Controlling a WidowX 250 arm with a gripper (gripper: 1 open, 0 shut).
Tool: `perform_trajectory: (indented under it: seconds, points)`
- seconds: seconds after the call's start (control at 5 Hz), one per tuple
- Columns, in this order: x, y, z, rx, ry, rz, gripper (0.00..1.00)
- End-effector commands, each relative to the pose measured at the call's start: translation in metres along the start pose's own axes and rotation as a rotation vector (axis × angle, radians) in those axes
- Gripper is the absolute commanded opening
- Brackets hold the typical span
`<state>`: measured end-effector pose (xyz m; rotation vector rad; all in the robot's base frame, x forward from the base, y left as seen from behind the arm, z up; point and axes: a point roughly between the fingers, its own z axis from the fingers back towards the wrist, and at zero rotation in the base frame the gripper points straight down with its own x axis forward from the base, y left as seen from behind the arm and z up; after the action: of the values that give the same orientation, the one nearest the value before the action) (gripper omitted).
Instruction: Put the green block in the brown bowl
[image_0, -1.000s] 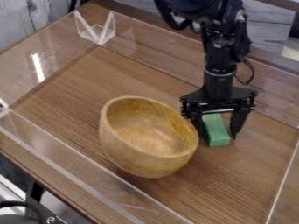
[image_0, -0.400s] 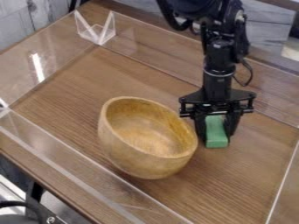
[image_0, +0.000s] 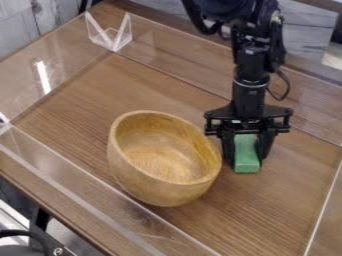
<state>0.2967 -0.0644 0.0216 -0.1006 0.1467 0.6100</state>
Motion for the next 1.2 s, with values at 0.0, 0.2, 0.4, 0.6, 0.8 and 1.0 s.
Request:
perform_trajectory:
  seconds: [0.0,0.2,0.4,0.6,0.8,1.0]
  points:
    - [0.0,-0.008,0.012,-0.013,-0.001,-0.024,0.0]
    - [-0.005,-0.003,0.02,0.009,0.022,-0.045,0.0]
    - [-0.011,0.001,0.029,0.03,0.046,-0.067,0.0]
    - [-0.016,0.006,0.041,0.049,0.072,-0.092,0.0]
    - [-0.022,0.013,0.052,0.053,0.094,-0.115,0.0]
    - [-0.029,0.023,0.071,0.03,0.108,-0.154,0.0]
